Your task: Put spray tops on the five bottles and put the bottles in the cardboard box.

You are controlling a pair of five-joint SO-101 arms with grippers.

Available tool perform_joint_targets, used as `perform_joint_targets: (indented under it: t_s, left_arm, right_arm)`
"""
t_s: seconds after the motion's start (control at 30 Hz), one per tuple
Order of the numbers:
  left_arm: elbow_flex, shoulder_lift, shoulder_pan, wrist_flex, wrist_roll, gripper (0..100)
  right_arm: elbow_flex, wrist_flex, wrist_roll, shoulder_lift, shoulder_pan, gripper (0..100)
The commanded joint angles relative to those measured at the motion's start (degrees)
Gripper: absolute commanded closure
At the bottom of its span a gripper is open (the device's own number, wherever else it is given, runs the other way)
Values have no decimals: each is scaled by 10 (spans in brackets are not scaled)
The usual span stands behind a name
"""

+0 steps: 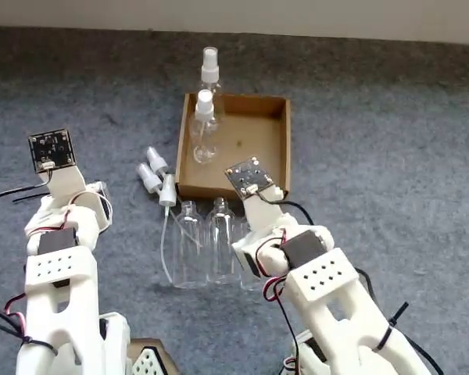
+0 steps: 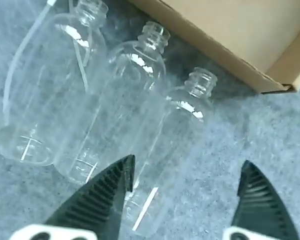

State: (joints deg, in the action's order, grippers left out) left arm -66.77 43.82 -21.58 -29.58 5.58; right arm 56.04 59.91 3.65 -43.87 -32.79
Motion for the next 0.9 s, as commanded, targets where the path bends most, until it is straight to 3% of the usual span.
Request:
perform_joint_targets:
  t_s: [0.0, 0.43, 0.67, 0.87]
  left_arm:
    - [3, 10, -7, 10, 6, 874]
    - [3, 10, -8, 10, 6, 874]
    - [3, 10, -8, 10, 6, 874]
    - [3, 10, -8, 10, 6, 874]
  right_arm:
    - [-35, 3, -10, 6, -11, 680]
    - [-30, -65, -12, 131, -24, 688]
    - [-7, -72, -10, 135, -19, 889]
    - [35, -70, -7, 134, 51, 991]
